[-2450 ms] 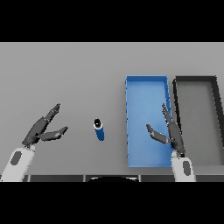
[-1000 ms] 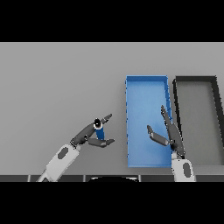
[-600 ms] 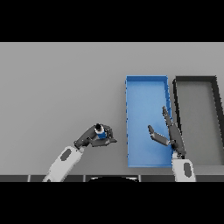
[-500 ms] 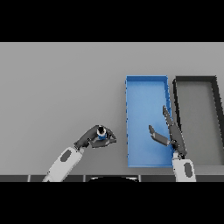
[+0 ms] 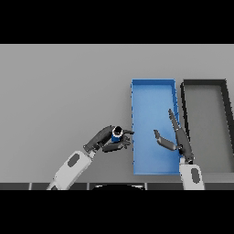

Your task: Pick up the blue pipe and place it into the blue bin.

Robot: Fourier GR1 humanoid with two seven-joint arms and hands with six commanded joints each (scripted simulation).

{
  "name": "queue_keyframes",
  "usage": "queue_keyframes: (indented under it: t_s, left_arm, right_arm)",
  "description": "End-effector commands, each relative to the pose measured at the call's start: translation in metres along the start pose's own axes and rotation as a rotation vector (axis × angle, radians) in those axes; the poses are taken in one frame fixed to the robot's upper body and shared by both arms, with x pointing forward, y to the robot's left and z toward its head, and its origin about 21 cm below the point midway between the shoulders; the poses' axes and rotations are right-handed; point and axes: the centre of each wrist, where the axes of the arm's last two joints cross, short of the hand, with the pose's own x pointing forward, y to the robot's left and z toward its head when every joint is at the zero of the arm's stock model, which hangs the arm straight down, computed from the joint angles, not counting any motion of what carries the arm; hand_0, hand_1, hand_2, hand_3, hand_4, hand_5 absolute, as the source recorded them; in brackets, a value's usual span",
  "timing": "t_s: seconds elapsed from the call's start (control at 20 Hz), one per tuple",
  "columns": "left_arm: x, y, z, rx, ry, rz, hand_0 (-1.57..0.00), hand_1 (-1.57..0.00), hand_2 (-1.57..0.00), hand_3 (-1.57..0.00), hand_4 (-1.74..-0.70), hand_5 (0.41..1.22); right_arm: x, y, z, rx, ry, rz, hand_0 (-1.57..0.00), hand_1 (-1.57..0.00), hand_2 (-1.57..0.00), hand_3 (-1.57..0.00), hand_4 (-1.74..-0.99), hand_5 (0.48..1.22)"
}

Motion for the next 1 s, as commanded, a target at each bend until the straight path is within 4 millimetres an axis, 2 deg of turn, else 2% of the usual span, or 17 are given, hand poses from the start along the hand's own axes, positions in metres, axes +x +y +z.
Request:
queue_keyframes:
  t_s: [0.0,0.15,0.25,0.5,0.8,0.9,0.95]
  left_arm:
    - [0.005,-0.003,-0.004,-0.001,0.002,-0.005,-1.54,-1.55,-1.55,-1.45,-1.72,1.212]
    - [0.025,-0.002,-0.009,-0.028,-0.01,-0.002,-1.56,-1.56,-1.56,-1.45,-1.72,1.216]
    - [0.031,-0.004,-0.009,-0.04,-0.003,-0.005,-1.56,-1.56,-1.56,-1.44,-1.73,1.218]
    - [0.031,-0.003,-0.011,-0.047,0.047,-0.023,-1.57,-1.57,-1.57,-1.44,-1.73,1.219]
    - [0.03,-0.004,-0.007,-0.053,0.033,-0.02,-1.57,-1.57,-1.57,-1.44,-1.73,1.22]
    - [0.031,-0.002,-0.01,-0.055,0.049,-0.021,-1.57,-1.57,-1.57,-1.44,-1.73,1.221]
    - [0.03,-0.003,-0.011,-0.054,0.053,-0.019,-1.57,-1.57,-1.57,-1.44,-1.73,1.221]
  right_arm:
    - [-0.002,0.0,-0.001,0.0,0.001,0.0,0.0,0.0,0.0,0.0,-1.278,0.678]
    - [0.002,-0.001,-0.003,-0.002,-0.011,0.015,0.0,0.0,0.0,0.0,-1.272,0.684]
    - [-0.002,0.0,0.002,0.004,-0.019,0.008,0.0,0.0,0.0,0.0,-1.271,0.687]
    - [0.0,-0.006,-0.004,0.031,-0.022,-0.014,0.0,0.0,0.0,0.0,-1.269,0.688]
    - [0.003,-0.009,-0.008,0.072,-0.059,-0.032,0.0,0.0,0.0,0.0,-1.213,0.684]
    - [0.011,-0.013,-0.012,0.137,-0.127,-0.142,0.0,0.0,0.0,0.0,-1.225,0.647]
    - [0.018,-0.023,-0.015,0.18,-0.155,-0.189,0.0,0.0,0.0,0.0,-1.231,0.62]
